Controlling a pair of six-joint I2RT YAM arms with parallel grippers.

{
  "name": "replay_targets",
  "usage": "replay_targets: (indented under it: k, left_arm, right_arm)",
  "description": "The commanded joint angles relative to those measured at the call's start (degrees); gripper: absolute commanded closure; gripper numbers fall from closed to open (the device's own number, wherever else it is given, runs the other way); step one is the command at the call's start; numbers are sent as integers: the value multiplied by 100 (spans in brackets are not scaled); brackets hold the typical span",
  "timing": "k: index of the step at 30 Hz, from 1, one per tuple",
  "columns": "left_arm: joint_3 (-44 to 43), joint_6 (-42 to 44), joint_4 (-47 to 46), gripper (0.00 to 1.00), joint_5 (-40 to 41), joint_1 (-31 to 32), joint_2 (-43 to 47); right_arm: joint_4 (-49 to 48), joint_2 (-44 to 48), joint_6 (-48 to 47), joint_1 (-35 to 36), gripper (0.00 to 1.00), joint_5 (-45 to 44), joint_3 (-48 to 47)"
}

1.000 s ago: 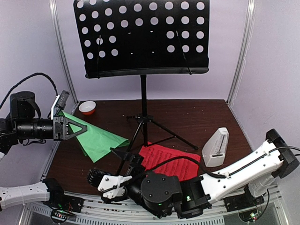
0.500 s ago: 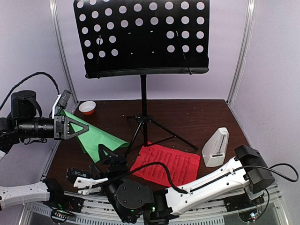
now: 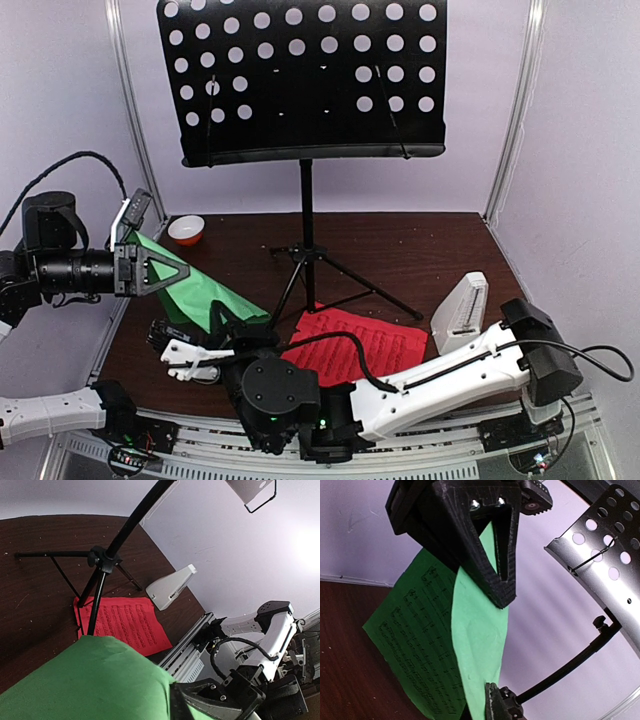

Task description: Pack up the instrument practice props

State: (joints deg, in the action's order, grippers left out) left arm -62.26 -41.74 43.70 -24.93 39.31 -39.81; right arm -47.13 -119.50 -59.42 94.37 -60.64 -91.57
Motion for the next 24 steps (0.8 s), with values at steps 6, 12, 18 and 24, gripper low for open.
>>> replay_targets:
  k: [6, 12, 18, 24]
  left_arm:
    - [-92, 87, -568, 16, 729, -35, 288]
    - [-82, 234, -565, 2, 1643, -32, 500]
    - [550, 243, -982, 2, 1922, -30, 706]
    - [1580, 319, -1987, 3, 1248, -35, 704]
  right_arm:
    - [1604, 1291, 3334, -23, 100, 919, 413]
    - [2959, 2518, 6576, -242, 100, 1854, 1175]
    - [3751, 3884, 9717, -760, 100, 2324, 3010]
    - [4576, 4637, 11552, -986, 100, 2004, 4533]
